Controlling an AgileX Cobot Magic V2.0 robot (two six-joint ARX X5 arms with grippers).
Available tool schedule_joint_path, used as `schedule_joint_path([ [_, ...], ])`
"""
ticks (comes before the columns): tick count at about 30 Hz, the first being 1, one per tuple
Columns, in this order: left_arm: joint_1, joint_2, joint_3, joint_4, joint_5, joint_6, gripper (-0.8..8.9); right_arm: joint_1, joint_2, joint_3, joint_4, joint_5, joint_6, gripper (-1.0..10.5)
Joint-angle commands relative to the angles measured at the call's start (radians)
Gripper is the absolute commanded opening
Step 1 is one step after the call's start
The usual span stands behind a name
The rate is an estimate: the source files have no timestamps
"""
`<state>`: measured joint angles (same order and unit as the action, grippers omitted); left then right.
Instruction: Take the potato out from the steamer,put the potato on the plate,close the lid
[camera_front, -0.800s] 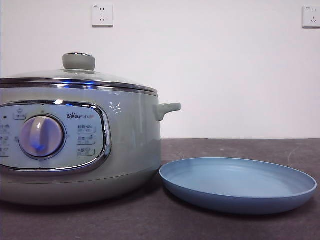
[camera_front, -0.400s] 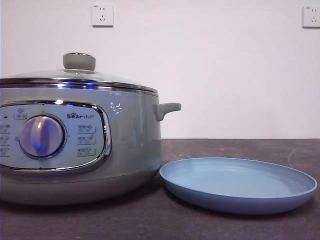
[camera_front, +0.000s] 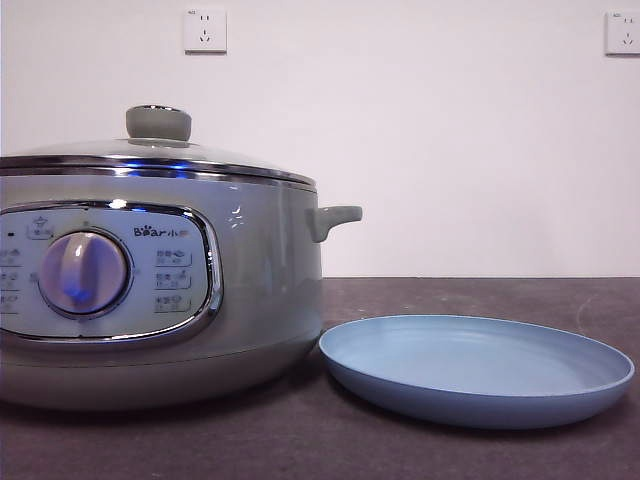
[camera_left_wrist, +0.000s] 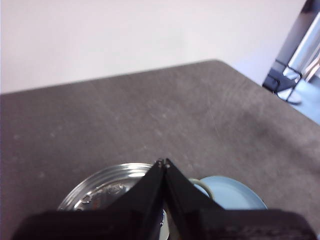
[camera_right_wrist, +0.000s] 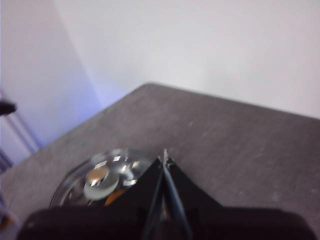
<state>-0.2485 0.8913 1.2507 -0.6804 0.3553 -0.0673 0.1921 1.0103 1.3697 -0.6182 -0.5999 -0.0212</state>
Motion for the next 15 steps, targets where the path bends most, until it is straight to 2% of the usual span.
schedule_joint_path([
  [1,-0.015,0.027,0.008,-0.002,0.005,0.021,-0.02,0.031,0.019,0.019,-0.016,0.001,-0.068,0.0],
  [3,-0.021,0.041,0.008,-0.002,0.005,0.019,0.01,0.045,0.026,0.024,-0.014,0.005,-0.067,0.2],
  [5,-0.021,0.05,0.008,-0.001,0.004,0.019,0.27,0.047,0.028,0.024,-0.014,0.007,-0.067,1.2],
  [9,-0.021,0.056,0.008,0.009,-0.036,0.017,3.33,0.047,0.028,0.024,-0.013,0.081,-0.066,4.9],
  [10,-0.021,0.056,0.008,0.011,-0.044,0.016,3.79,0.047,0.028,0.024,-0.013,0.097,-0.066,5.3],
  [15,-0.021,0.064,0.008,0.014,-0.051,0.016,3.86,0.047,0.028,0.024,-0.013,0.109,-0.065,5.4],
])
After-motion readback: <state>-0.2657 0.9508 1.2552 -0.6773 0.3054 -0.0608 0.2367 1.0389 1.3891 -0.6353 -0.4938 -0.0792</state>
